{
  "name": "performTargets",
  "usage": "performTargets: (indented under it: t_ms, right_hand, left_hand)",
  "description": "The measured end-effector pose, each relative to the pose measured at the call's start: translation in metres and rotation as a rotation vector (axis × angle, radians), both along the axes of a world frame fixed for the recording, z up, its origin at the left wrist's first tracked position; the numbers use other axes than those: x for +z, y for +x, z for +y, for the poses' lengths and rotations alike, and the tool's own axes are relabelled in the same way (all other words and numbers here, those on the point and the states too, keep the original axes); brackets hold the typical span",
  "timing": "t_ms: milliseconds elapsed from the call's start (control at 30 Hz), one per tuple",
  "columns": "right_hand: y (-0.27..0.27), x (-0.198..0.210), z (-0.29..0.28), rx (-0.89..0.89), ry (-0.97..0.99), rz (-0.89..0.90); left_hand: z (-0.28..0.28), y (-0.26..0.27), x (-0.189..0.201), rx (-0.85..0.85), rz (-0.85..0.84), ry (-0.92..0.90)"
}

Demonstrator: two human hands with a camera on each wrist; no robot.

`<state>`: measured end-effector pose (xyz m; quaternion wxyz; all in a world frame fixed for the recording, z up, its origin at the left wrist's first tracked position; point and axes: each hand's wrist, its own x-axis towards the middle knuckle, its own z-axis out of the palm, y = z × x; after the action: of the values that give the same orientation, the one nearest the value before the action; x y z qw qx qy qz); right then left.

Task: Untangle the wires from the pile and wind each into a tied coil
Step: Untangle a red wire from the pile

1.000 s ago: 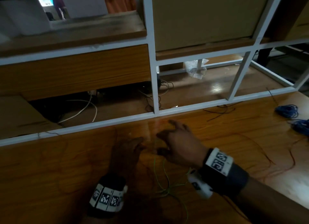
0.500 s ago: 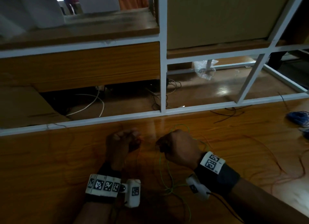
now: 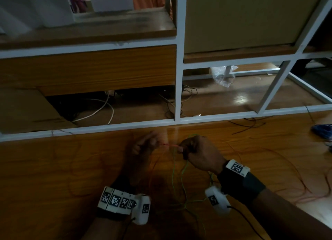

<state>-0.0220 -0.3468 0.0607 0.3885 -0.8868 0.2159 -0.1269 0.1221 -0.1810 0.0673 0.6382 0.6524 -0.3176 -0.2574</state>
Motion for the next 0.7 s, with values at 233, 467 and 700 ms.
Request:
performTargets:
  t_ms: [233, 467, 700]
  right_hand:
    - [0.000, -0.010, -0.001, -0.005, 0.019, -0.071]
    - [-0.002, -0.010, -0.007, 0.006, 0.037, -0.109]
    - [-0.006, -0.001, -0.008, 0.075, -0.021, -0.104]
  left_hand:
    - [-0.010, 0.010, -0.017, 0.119, -0.076, 0.121]
    - [-0.009, 0.016, -0.006, -0.161, 0.578, 0.031]
    - [-0.010, 0.036, -0.005, -0.482, 0.555, 0.164]
